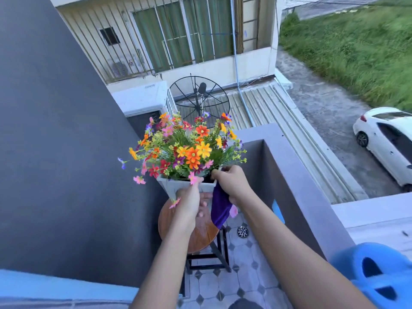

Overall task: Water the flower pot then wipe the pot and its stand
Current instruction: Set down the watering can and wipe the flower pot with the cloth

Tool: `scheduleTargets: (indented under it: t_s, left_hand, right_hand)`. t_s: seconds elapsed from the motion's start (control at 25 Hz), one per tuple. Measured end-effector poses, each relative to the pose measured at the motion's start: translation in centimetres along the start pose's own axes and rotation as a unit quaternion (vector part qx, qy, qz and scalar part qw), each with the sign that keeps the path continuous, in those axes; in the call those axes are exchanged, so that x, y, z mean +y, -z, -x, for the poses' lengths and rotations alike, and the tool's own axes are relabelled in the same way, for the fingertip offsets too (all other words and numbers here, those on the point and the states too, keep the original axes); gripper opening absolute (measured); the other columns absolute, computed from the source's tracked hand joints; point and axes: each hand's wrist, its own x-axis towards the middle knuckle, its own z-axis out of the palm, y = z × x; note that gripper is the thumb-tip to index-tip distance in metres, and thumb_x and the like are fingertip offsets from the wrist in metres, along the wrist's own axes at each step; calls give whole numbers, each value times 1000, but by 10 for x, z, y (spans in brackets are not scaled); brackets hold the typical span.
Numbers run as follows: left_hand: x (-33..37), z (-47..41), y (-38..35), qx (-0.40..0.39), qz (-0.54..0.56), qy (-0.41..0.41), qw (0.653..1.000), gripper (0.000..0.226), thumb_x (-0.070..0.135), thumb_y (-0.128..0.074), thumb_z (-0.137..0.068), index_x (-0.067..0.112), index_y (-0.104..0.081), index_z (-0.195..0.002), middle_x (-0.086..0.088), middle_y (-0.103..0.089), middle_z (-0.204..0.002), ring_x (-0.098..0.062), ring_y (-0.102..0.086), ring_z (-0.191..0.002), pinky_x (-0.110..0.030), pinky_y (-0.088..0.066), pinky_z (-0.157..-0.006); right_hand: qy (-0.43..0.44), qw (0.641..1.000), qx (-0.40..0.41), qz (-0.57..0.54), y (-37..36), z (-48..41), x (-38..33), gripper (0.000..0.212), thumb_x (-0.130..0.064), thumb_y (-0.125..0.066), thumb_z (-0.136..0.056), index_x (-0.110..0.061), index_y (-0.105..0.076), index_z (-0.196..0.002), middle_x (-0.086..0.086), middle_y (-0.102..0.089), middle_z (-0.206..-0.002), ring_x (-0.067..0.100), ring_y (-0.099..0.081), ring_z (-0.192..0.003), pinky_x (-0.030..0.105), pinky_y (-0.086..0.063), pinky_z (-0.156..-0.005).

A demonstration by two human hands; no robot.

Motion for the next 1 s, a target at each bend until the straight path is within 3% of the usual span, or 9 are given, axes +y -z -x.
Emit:
scheduleTargets:
  t_s: [0.16, 0.36, 0.56, 0.68, 0.8, 0.92, 1.0]
  left_hand:
    - [-2, -10, -4, 52, -29, -9, 998, 16, 27, -51, -88, 13, -57, -83, -10, -64, -65, -19, -43, -46, -22, -26, -41]
    - [5, -18, 1, 41, -37, -10, 998, 15, 22, -51, -88, 12, -54, -77, -4, -53, -58, -18, -44, -44, -21, -25, -35]
    - [12, -25, 1, 42, -34, -8, 999, 15, 18, -48, -89, 13, -52, -75, -1, -49, -57, -15, -47, -39, -22, -26, -42]
    - [14, -31, 3, 29, -8, 5, 1000, 13, 16, -44, -89, 12, -52, -80, 1, -49, -52, -11, -47, -33, -19, -25, -39]
    - [18, -32, 8, 18, 53, 17, 998, 19, 13, -40, -90, 14, -47, -72, 4, -44, -41, -8, -42, -28, -16, -21, -37]
    - [25, -34, 13, 14, 76, 28, 997, 26, 13, -38, -90, 15, -42, -64, 5, -41, -35, -8, -37, -28, -14, -19, -38]
    - [29, -37, 16, 13, 81, 13, 997, 22, 13, -38, -90, 15, -41, -68, 5, -42, -38, -7, -40, -29, -15, -19, -36]
  right_hand:
    - [16, 999, -14, 25, -7, 7, 5, 19, -23, -68, -62, -14, -51, -64, 5, -44, -59, 19, -40, -58, 36, -33, -56]
    - [60, 997, -24, 32, -7, 8, 4, 18, -23, -68, -68, -15, -52, -68, 3, -51, -63, 21, -44, -57, 35, -36, -56]
    - [83, 995, -18, 47, -7, 10, 0, 19, -23, -70, -79, -11, -55, -74, 2, -57, -66, 19, -48, -58, 31, -38, -55]
    - [101, 994, -30, 27, -5, 12, 1, 32, -33, -72, -85, -4, -65, -97, 11, -69, -88, 22, -62, -76, 40, -49, -71]
    - [122, 991, -52, -30, -3, 17, 9, 47, -27, -75, -88, -14, -60, -131, 4, -68, -112, 22, -66, -106, 37, -54, -93]
    - [180, 979, -60, -80, -5, 22, 23, 52, -5, -73, -86, -13, -59, -135, 4, -68, -123, 18, -64, -117, 29, -51, -103]
    - [210, 970, -48, -110, -8, 29, 25, 45, 4, -70, -87, -11, -64, -128, 2, -70, -123, 13, -65, -116, 26, -49, -105]
